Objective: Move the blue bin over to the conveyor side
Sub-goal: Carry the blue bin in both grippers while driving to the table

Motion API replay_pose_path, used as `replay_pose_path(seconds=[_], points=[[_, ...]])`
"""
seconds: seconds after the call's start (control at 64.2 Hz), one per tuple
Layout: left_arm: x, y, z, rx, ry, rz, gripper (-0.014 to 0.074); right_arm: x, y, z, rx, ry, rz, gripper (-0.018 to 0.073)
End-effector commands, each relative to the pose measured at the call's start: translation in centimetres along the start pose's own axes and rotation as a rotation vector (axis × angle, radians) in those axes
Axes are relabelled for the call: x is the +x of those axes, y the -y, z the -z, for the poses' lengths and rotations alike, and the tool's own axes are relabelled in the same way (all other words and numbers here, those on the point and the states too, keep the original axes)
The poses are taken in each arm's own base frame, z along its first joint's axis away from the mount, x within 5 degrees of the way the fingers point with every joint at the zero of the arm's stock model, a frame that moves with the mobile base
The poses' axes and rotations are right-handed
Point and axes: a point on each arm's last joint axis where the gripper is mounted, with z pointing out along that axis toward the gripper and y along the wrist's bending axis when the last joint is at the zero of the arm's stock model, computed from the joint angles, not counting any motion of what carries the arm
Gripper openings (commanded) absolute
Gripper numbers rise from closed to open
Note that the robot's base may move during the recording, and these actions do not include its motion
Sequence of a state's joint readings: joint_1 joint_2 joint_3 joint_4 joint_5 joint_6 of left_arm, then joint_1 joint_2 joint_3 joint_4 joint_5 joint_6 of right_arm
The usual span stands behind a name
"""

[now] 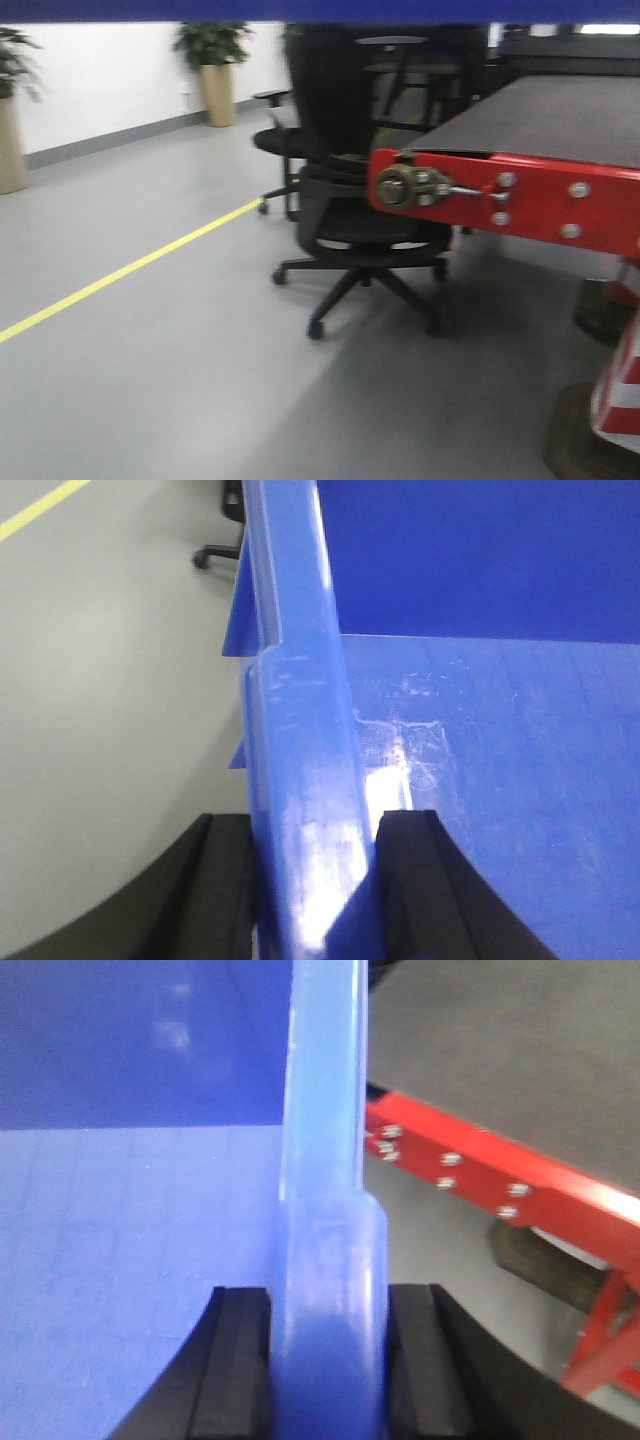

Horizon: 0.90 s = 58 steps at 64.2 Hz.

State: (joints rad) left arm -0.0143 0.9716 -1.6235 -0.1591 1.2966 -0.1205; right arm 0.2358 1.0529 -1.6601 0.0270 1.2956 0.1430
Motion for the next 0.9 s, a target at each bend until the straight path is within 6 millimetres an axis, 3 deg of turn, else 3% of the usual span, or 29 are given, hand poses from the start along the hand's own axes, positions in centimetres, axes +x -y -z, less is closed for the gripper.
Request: replay_pose_path(seconds=[0.0,0.889], points=[[-0.78,0.06,1.26,-0.010,0.128,-0.037,-0.0020,-1.01,0.52,1.10,0.055,0.139,0.033,-0.0080],[-0.80,0.05,1.18,-0.011,0.126,-0.036,-0.0020,-1.01,0.52,1.10,0.055,0.139,0.033,-0.0080]])
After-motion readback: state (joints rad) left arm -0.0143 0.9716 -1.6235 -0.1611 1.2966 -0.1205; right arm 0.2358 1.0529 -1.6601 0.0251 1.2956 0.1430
